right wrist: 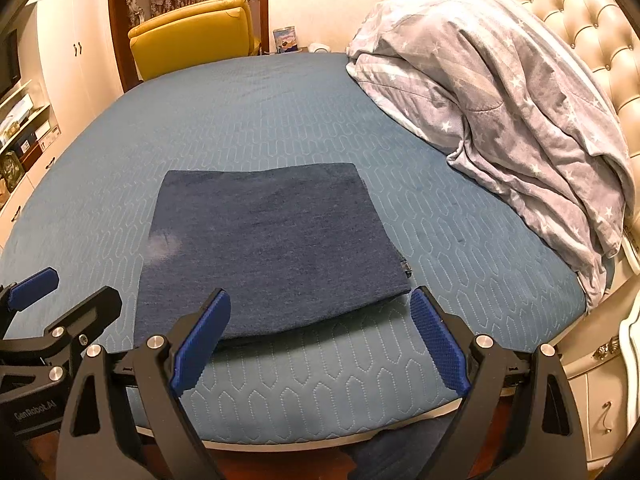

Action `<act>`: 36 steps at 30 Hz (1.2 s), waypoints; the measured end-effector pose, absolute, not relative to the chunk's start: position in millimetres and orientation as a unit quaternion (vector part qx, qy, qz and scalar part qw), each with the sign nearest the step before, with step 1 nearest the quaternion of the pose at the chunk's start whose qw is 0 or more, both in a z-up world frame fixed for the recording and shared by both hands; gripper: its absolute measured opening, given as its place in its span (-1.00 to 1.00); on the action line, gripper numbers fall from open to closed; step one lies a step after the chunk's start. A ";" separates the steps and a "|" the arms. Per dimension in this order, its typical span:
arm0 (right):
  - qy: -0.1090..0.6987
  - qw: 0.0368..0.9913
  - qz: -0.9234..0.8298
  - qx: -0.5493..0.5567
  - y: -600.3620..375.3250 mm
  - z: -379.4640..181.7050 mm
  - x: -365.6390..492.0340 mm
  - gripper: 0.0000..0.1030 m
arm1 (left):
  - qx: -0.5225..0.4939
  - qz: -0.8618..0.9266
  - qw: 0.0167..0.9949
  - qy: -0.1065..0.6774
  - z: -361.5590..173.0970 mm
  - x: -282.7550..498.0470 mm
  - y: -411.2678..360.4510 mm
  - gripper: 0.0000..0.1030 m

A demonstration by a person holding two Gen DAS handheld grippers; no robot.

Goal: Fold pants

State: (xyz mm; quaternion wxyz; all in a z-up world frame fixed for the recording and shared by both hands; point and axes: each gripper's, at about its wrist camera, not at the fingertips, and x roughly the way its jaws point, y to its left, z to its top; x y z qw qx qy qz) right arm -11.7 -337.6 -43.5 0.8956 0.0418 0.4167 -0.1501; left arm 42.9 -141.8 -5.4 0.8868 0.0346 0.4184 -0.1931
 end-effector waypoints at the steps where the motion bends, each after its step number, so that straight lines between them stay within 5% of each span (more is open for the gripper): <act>1: 0.417 0.896 -0.150 0.043 -338.2 -43.3 -12.0 0.71 | 0.035 -0.193 0.887 0.418 -5.4 42.9 -142.0 0.97; 36: 0.426 0.888 -0.164 0.057 -358.6 -56.0 -15.9 0.71 | 0.036 -0.208 0.894 0.396 -4.6 42.8 -155.5 0.97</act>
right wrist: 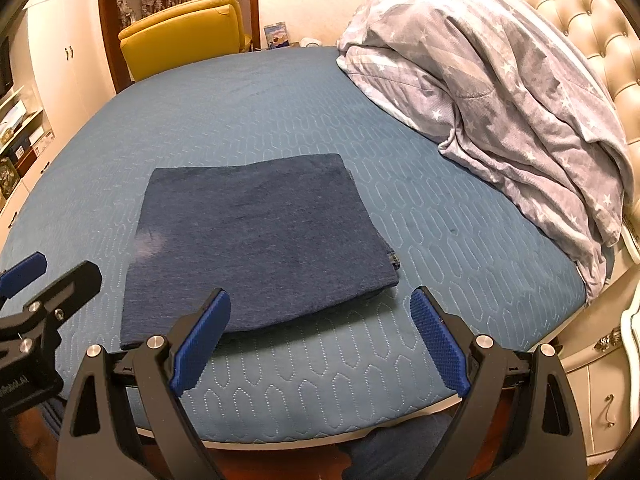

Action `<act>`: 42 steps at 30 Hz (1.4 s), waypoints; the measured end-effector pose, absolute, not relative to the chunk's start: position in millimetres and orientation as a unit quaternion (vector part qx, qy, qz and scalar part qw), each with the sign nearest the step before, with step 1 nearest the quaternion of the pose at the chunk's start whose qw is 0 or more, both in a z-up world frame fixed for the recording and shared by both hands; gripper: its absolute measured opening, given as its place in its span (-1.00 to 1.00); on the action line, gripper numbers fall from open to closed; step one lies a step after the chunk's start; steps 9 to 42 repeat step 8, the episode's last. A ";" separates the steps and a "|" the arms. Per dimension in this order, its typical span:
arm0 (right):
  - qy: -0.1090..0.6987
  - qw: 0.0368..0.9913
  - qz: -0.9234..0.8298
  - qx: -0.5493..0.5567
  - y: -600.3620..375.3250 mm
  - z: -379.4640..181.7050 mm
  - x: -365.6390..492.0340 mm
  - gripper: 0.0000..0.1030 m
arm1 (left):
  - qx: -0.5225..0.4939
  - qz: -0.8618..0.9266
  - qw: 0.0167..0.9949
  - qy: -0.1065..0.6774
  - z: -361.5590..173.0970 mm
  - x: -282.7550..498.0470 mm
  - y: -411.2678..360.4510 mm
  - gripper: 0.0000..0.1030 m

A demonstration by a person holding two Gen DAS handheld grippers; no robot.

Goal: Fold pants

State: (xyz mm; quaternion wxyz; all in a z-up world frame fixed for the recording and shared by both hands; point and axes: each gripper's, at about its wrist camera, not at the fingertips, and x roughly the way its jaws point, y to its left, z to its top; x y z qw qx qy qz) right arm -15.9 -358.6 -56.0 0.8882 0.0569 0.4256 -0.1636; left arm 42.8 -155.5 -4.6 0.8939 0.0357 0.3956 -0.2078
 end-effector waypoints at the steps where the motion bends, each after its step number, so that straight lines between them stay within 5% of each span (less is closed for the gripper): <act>1: 0.426 0.887 -0.167 0.060 -361.1 -57.5 -16.0 0.71 | 0.032 -0.217 0.890 0.400 -6.0 44.9 -156.4 0.97; 42: 0.410 0.887 -0.180 0.111 -400.7 -75.6 -4.2 0.71 | 0.001 -0.241 0.882 0.404 -26.3 77.9 -113.3 0.97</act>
